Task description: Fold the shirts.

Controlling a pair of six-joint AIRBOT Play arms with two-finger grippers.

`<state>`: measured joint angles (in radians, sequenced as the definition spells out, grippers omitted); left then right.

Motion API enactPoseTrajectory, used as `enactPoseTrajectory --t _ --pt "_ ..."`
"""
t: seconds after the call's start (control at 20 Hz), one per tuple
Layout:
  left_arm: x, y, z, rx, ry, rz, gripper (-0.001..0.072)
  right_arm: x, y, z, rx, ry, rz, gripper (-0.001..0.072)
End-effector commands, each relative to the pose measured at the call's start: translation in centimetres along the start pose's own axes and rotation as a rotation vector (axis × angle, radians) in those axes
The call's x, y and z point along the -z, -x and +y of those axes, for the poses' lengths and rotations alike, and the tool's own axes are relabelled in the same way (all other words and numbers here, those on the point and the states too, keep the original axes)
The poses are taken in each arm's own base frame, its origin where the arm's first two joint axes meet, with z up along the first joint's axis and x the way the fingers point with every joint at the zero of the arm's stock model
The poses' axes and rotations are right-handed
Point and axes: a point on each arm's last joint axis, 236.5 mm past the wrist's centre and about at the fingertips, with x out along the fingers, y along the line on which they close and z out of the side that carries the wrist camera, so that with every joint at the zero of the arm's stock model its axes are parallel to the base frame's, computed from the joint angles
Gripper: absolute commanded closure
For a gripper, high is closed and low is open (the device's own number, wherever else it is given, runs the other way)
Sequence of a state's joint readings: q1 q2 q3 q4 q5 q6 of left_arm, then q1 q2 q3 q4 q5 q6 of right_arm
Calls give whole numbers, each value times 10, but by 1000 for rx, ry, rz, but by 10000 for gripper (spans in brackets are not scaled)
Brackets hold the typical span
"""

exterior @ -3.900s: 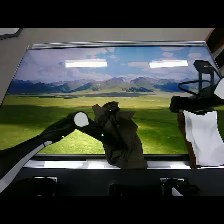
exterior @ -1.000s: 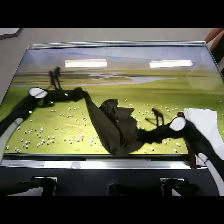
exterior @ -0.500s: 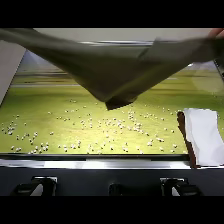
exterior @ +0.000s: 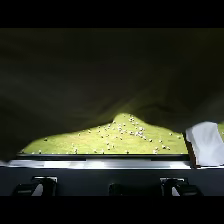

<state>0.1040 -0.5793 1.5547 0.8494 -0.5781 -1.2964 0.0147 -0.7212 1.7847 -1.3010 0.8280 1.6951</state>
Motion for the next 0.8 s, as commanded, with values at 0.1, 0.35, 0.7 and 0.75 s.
enactPoseTrajectory --t 0.1,0.35,0.7,0.75 --pt "150 -25 71 -142 -25 501 681 103 -59 -57 155 -44 341 671" --pt "369 -6 152 -265 128 971 680 324 -142 -147 309 -125 856 671" --pt "562 33 203 -372 343 1292 679 494 -201 -160 355 -612 992 669" --pt "576 41 200 -369 367 1333 679 506 -199 -159 357 -632 1023 669"
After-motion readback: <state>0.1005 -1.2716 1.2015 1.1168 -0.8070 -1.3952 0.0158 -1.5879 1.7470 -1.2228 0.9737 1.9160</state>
